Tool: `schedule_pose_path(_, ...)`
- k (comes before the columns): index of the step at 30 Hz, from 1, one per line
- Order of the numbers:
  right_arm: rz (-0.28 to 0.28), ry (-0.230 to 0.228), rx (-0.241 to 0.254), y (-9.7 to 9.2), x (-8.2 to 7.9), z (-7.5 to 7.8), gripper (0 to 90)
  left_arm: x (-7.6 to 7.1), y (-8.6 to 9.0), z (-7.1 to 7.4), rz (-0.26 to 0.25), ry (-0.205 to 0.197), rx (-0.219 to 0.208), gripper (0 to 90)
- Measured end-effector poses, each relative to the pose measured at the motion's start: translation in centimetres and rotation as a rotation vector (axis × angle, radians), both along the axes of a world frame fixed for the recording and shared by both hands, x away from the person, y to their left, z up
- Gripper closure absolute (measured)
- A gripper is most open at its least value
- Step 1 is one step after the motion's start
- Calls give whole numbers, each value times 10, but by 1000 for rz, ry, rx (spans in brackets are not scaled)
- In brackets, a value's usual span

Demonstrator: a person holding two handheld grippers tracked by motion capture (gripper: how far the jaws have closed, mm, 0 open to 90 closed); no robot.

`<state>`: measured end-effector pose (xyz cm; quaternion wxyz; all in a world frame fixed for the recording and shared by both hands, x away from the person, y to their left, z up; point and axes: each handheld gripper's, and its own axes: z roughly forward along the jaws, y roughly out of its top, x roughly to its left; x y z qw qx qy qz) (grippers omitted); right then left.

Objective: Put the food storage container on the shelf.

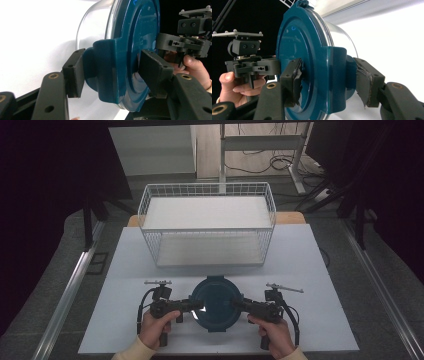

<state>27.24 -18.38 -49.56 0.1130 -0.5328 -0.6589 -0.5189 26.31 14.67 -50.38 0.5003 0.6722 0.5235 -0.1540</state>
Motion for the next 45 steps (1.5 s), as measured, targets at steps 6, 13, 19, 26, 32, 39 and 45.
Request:
schedule_pose_path(6,6,-11,-3,0,-1,2,427,-1,1,3,-2,-11,2,409)
schedule_pose_path(13,6,-47,-4,2,-2,9,427,-1,1,11,5,-33,4,409)
schedule_pose_path(19,16,-69,-5,4,4,19,428,5,4,22,0,-59,12,409)
schedule_pose_path(26,23,-84,-15,6,17,28,427,15,5,27,6,-64,4,409)
schedule_pose_path(32,16,-104,-7,8,27,40,428,27,6,43,10,-93,9,408)
schedule_pose_path(39,24,-152,6,10,41,63,429,39,8,71,24,-145,21,406)
schedule_pose_path(45,32,-193,12,14,50,85,429,47,13,97,31,-187,32,407)
